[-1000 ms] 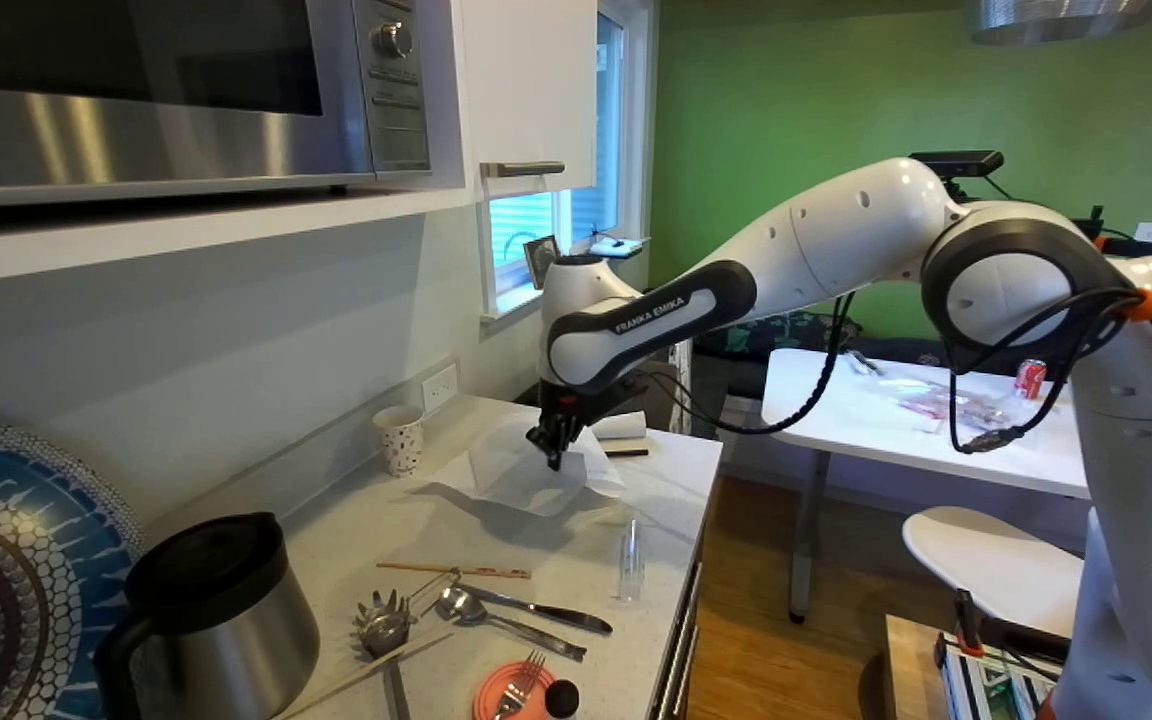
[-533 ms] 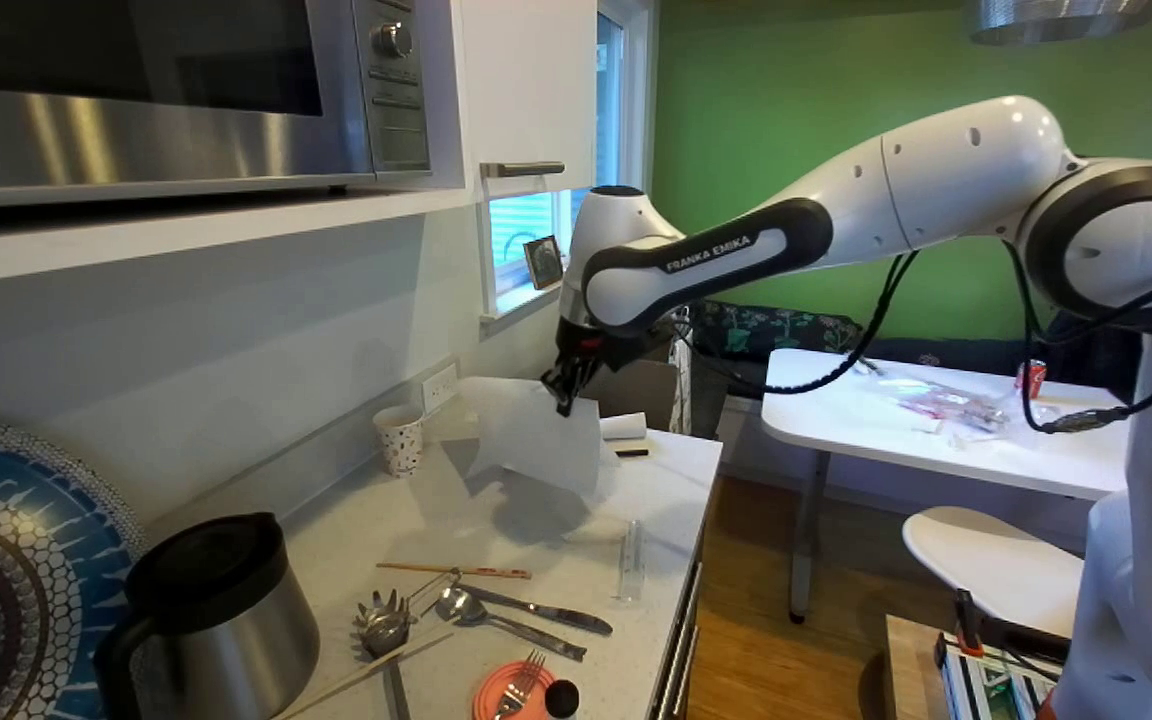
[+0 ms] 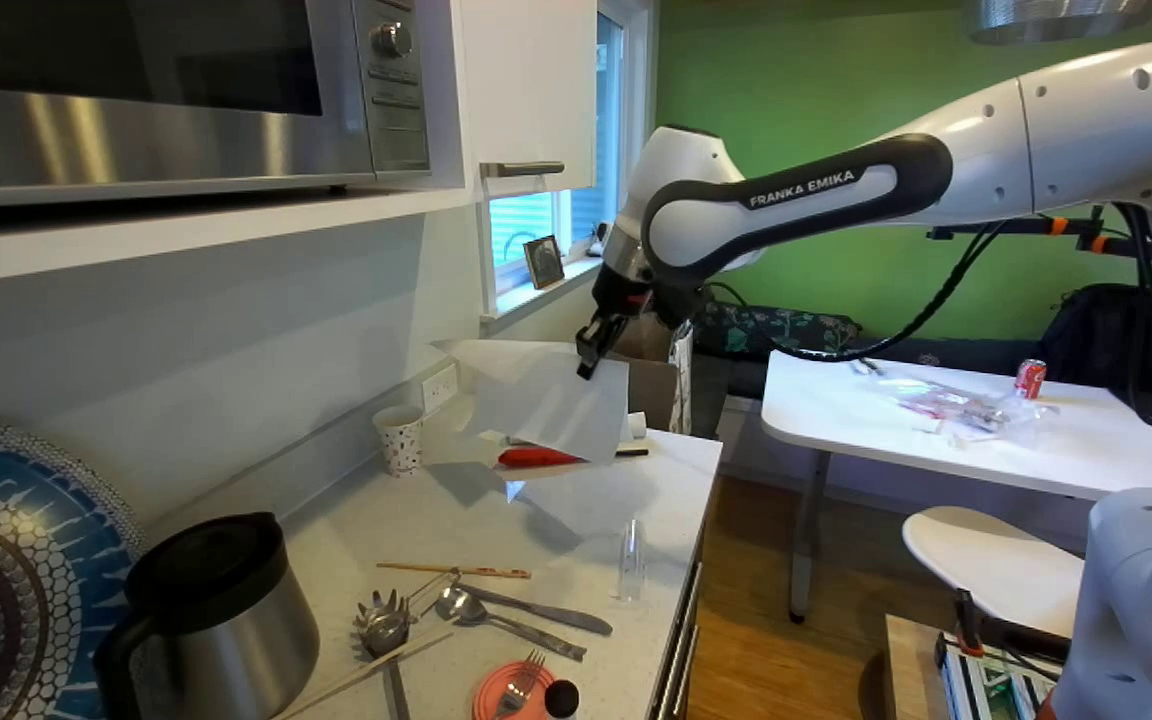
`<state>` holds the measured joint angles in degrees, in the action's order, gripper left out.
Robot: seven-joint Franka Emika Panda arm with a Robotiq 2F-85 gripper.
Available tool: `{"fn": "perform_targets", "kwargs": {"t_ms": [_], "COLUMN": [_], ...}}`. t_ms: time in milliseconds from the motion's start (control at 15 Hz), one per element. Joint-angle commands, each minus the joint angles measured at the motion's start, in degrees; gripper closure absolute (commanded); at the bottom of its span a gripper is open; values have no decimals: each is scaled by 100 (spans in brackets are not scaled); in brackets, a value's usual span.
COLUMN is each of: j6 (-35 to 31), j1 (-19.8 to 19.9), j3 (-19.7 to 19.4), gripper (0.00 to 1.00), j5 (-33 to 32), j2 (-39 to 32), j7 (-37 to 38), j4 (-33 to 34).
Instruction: Pick up the paper towel and fold it once
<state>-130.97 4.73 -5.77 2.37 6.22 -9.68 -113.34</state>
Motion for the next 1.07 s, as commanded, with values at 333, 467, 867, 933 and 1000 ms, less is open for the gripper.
{"fn": "perform_targets", "kwargs": {"t_ms": [333,467,867,933,1000], "j6": [1038,1599,2152,2192,2174], "j1": [-249,-233,56,120,194], "j3": [-381,-488,-620,-627,-611], "gripper": [100,100,100,100,100], "j5": [1513,1834,2288,2462,2551], "j2": [630,446,-637,-853,-1069], "j7": [-2364,-2520,-2113,-2079,-1971], "j4": [-378,-157,563,706,840]}}
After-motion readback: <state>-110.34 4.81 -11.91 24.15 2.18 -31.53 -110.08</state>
